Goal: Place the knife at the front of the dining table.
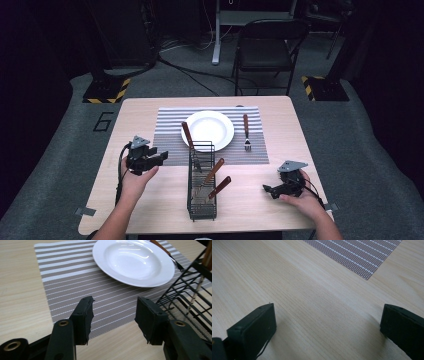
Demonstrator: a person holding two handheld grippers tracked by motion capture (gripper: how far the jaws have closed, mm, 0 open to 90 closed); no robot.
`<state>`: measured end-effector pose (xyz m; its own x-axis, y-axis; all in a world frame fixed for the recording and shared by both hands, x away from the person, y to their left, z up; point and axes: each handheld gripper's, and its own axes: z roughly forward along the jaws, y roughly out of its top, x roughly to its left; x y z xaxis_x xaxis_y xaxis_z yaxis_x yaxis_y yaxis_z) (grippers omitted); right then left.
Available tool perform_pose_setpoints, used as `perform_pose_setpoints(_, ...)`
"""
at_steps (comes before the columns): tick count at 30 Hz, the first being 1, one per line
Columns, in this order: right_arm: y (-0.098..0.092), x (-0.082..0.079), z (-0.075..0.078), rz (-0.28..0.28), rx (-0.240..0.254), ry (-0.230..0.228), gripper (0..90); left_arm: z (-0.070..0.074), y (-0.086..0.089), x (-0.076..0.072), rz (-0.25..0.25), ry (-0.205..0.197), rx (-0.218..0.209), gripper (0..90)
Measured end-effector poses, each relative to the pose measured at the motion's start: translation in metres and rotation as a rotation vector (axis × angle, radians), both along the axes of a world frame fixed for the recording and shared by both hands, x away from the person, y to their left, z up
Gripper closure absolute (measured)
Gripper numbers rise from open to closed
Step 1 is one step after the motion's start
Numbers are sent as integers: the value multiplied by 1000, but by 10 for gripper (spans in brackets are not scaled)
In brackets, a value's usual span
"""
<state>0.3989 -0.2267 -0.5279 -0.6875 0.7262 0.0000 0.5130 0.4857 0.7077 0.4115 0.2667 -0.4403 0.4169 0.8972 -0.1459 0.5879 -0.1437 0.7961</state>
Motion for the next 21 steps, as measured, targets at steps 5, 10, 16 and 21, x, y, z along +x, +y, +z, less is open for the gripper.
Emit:
perform_pose_setpoints(5,0,0,0,0,0,0,0,6,-7,0,-17,-9,-21,489)
perform_pose_setpoints(10,0,0,0,0,-1,0,0,13,-14,1,-57,-9,-45,518)
perform_pose_setpoints(16,0,0,0,0,0,0,0,20,-24,2,-97,-17,-77,531)
perform_pose_setpoints(21,0,0,0,0,0,0,0,27,-29,3,-135,-33,-95,527)
